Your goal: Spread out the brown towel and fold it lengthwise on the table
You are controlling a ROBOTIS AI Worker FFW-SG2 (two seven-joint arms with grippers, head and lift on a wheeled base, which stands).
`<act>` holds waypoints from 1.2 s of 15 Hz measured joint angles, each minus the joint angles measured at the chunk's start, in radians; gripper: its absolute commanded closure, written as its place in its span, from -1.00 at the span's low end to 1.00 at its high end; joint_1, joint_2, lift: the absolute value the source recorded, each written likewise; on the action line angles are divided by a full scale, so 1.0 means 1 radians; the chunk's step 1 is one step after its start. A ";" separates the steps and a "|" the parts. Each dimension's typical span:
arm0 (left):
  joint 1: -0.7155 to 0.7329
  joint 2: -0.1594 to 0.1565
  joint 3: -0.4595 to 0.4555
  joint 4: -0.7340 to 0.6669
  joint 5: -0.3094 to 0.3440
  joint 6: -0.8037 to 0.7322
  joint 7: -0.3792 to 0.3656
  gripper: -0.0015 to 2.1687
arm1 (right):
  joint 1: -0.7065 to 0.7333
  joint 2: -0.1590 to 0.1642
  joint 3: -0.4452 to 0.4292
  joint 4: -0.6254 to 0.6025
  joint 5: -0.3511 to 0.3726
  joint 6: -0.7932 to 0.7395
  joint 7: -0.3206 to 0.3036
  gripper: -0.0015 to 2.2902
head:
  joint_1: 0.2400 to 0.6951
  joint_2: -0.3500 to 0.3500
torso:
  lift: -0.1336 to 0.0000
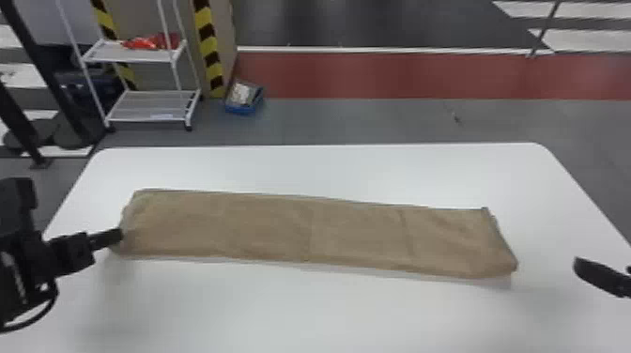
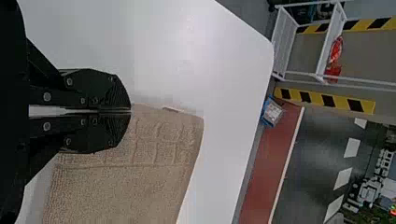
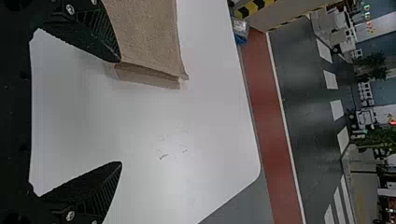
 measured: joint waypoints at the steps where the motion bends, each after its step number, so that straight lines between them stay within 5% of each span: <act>1: 0.018 -0.001 0.007 -0.018 0.011 0.012 -0.007 0.74 | -0.001 0.000 0.000 0.001 -0.001 0.000 0.000 -0.91 | 1.00 -0.07 | -0.87; 9: 0.145 -0.025 0.084 -0.159 0.042 0.058 -0.020 0.74 | -0.024 -0.006 0.010 0.009 0.003 -0.001 0.003 -0.91 | 1.00 -0.05 | -0.87; 12: 0.152 -0.021 0.102 -0.170 0.042 0.071 -0.023 0.65 | -0.052 -0.037 0.039 0.026 0.041 -0.003 0.024 -0.91 | 1.00 -0.02 | -0.87; 14: 0.158 -0.022 0.102 -0.176 0.042 0.073 -0.021 -0.78 | -0.063 -0.049 0.072 0.043 0.069 -0.003 0.023 -0.91 | 1.00 -0.01 | -0.87; 15: 0.159 -0.025 0.101 -0.177 0.042 0.066 -0.021 -1.00 | -0.066 -0.048 0.082 0.051 0.073 -0.003 0.020 -0.91 | 1.00 0.00 | -0.87; 18: 0.160 -0.031 0.095 -0.177 0.043 0.045 -0.021 -0.96 | -0.073 -0.044 0.113 0.075 0.090 -0.003 0.000 -0.91 | 1.00 0.01 | -0.87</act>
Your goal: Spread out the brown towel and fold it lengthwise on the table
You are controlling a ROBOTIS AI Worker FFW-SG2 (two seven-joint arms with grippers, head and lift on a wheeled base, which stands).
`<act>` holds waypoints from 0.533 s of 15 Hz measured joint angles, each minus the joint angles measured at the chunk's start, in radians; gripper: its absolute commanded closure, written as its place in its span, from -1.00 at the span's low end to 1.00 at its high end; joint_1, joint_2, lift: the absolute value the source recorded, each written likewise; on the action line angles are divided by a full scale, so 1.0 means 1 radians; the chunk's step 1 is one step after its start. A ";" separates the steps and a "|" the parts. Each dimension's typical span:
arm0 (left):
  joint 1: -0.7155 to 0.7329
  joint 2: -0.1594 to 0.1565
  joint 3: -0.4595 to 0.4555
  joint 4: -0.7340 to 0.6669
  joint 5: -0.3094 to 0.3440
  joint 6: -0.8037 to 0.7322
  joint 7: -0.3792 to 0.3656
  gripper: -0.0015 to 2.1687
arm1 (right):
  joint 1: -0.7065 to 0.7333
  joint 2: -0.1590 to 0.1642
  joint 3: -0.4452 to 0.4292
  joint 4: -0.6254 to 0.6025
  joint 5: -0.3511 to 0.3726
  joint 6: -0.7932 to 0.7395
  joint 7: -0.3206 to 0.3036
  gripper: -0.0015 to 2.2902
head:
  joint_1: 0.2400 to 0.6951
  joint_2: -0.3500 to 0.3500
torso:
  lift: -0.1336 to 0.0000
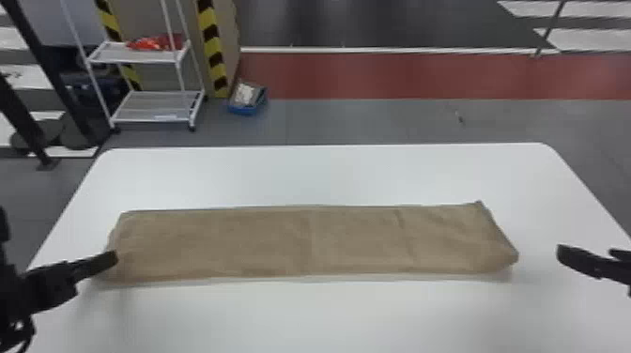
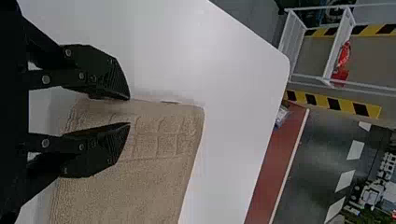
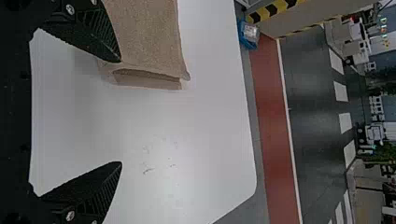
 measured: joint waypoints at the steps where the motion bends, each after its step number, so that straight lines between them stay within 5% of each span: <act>1: 0.000 -0.002 -0.001 0.000 0.001 -0.003 0.000 -0.94 | -0.005 0.000 0.021 0.009 0.014 -0.003 -0.011 -0.91 | 1.00 0.02 | -0.87; 8: 0.051 -0.007 0.008 -0.048 0.055 -0.081 0.045 -0.95 | -0.068 0.003 0.251 0.084 0.174 -0.027 -0.063 -0.87 | 1.00 0.21 | -0.87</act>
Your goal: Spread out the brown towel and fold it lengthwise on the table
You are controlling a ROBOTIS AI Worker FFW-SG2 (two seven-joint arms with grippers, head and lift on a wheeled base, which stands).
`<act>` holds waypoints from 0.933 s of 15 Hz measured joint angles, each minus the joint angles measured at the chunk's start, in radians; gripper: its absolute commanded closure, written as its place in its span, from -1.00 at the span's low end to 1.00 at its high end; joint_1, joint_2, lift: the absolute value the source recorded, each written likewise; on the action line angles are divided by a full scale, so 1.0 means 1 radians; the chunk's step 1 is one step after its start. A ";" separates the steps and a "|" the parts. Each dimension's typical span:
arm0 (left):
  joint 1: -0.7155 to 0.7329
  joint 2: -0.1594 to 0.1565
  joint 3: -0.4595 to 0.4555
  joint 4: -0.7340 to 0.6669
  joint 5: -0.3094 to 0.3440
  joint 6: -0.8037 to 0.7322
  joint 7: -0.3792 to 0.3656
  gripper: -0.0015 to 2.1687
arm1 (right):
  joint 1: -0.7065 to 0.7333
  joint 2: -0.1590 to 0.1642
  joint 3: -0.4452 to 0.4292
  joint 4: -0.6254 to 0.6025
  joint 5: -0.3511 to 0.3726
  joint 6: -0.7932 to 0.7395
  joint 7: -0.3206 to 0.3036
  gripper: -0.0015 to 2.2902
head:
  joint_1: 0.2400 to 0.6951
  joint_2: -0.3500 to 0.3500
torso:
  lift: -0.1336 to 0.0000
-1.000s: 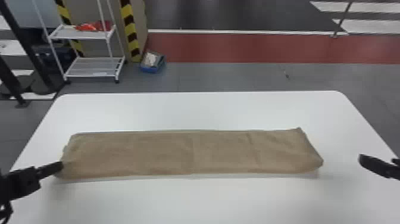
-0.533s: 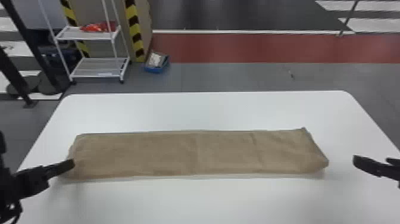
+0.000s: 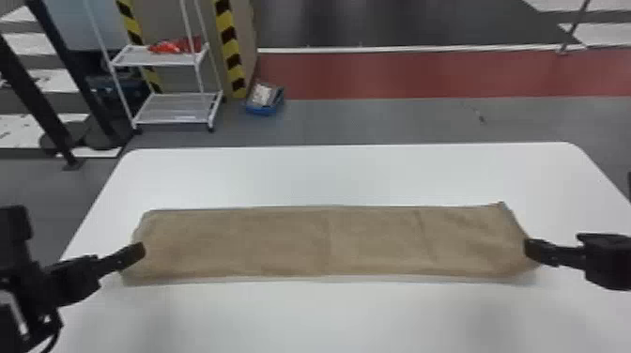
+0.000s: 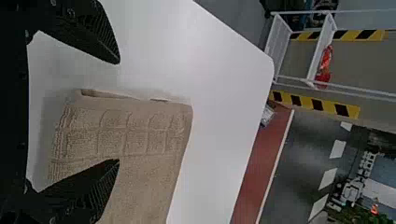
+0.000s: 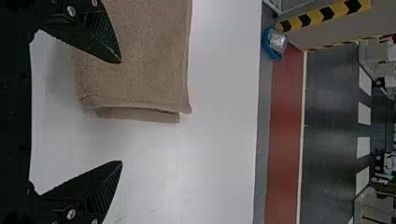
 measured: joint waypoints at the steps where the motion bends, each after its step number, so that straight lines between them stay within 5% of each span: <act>1: 0.008 0.000 0.000 -0.007 0.006 -0.017 0.002 -0.95 | -0.002 0.001 0.013 0.005 0.011 0.005 0.000 -0.87 | 1.00 0.24 | -0.87; 14: 0.024 -0.011 -0.002 -0.014 0.010 -0.038 0.002 -0.94 | -0.003 0.035 0.084 0.000 -0.013 0.047 -0.022 -0.84 | 1.00 0.39 | -0.87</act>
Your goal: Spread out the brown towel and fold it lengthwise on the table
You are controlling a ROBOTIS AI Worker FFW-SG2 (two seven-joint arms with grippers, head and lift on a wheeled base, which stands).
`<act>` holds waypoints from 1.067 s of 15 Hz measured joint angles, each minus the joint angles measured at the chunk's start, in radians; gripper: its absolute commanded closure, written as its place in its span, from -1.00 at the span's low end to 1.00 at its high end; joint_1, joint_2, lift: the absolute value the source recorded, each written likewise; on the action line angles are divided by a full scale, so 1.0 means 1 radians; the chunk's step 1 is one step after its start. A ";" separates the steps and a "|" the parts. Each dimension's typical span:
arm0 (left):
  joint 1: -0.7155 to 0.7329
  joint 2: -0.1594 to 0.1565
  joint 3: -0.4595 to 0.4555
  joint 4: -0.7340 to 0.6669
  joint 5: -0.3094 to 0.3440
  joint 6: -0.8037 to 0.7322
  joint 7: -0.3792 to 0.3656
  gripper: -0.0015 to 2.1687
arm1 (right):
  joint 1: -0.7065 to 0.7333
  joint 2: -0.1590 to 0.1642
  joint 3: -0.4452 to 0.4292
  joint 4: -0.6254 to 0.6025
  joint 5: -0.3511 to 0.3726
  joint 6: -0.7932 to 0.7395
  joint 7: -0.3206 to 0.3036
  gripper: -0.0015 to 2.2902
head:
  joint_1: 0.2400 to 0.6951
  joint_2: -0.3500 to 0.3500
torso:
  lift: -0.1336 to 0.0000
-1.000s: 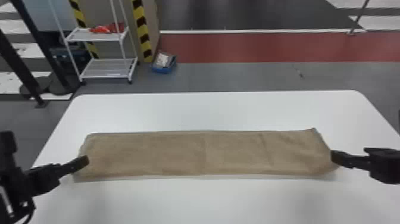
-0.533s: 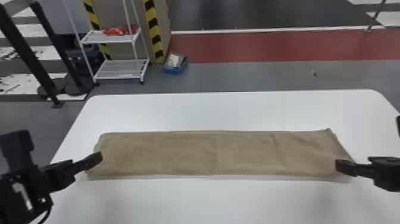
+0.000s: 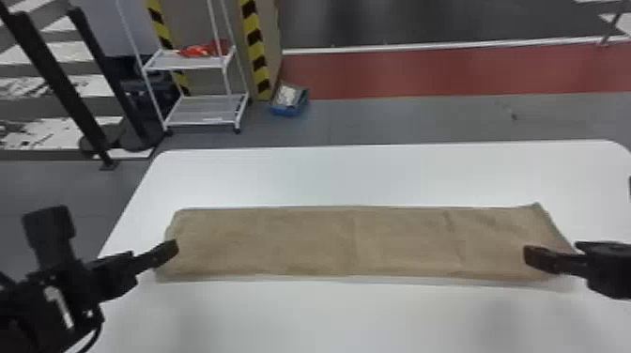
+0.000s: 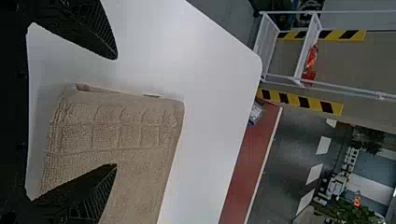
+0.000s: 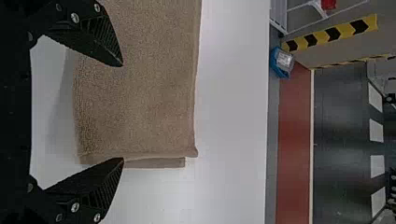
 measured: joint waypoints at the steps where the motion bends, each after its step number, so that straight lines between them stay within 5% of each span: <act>1: 0.000 0.000 0.000 0.002 0.000 0.000 0.000 -0.94 | -0.019 0.001 0.013 0.045 0.003 -0.008 -0.002 -0.84 | 1.00 0.41 | -0.87; 16: 0.002 -0.005 0.009 0.021 -0.001 -0.012 -0.003 -0.94 | 0.020 -0.004 -0.027 0.127 -0.006 -0.068 -0.002 -0.83 | 1.00 0.38 | -0.87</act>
